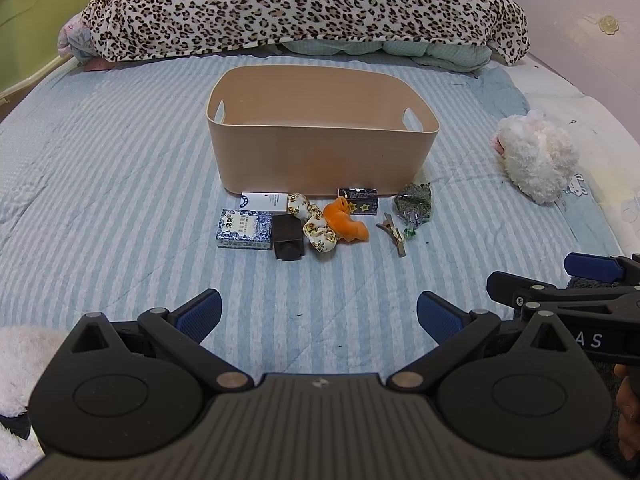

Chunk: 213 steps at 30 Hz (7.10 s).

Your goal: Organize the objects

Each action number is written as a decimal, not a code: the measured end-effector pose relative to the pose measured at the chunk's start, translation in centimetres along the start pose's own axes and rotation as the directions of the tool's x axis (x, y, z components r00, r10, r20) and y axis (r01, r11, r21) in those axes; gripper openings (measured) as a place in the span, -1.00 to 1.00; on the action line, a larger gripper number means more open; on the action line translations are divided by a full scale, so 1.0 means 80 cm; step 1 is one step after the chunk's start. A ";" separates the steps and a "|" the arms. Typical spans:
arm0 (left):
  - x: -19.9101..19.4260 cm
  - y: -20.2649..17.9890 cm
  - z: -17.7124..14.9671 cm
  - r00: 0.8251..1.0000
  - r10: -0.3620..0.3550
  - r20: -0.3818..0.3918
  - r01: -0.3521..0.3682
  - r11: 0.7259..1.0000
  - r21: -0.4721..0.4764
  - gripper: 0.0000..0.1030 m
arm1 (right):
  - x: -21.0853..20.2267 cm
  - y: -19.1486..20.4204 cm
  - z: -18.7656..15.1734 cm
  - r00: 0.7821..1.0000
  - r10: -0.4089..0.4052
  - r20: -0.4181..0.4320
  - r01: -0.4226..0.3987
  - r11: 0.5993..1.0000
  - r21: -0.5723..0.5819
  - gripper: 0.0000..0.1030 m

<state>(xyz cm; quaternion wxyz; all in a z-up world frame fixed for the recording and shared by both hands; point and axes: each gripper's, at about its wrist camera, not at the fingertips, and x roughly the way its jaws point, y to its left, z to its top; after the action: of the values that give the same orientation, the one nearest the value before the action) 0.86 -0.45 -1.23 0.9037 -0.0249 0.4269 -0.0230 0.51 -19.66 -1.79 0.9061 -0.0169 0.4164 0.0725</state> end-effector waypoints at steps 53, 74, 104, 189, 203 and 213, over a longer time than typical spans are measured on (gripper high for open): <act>0.200 0.086 0.067 0.989 0.073 -0.131 -0.087 0.991 -0.105 0.99 | 0.230 -0.008 0.043 0.973 -0.005 -0.231 0.001 1.000 -0.017 0.68; 0.218 0.076 0.055 0.986 -0.014 -0.166 -0.018 0.981 -0.191 0.42 | 0.218 0.008 0.039 0.966 0.104 -0.237 -0.106 0.994 0.008 0.12; 0.179 0.073 0.046 0.988 -0.038 -0.149 0.018 0.990 -0.138 -0.35 | 0.193 0.023 0.061 0.962 0.198 -0.189 -0.204 0.979 -0.013 -0.84; 0.205 0.120 0.108 0.978 0.111 -0.176 -0.105 0.994 0.043 0.79 | 0.215 -0.049 0.126 0.994 -0.021 -0.111 0.007 0.992 -0.129 0.98; 0.249 0.136 0.093 0.965 0.061 -0.255 -0.073 0.997 -0.039 0.79 | 0.277 -0.050 0.100 0.983 -0.007 -0.184 0.000 0.999 -0.040 0.98; 0.249 0.135 0.087 0.966 0.070 -0.250 -0.077 0.997 -0.017 0.51 | 0.287 -0.036 0.095 0.989 -0.011 -0.146 0.000 0.998 -0.070 0.47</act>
<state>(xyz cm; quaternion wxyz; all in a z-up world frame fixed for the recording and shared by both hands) 19.08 9.22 -12.86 0.8427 -0.0178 0.5379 0.0132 21.38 -19.10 -14.28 0.8723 -0.0551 0.4787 0.0831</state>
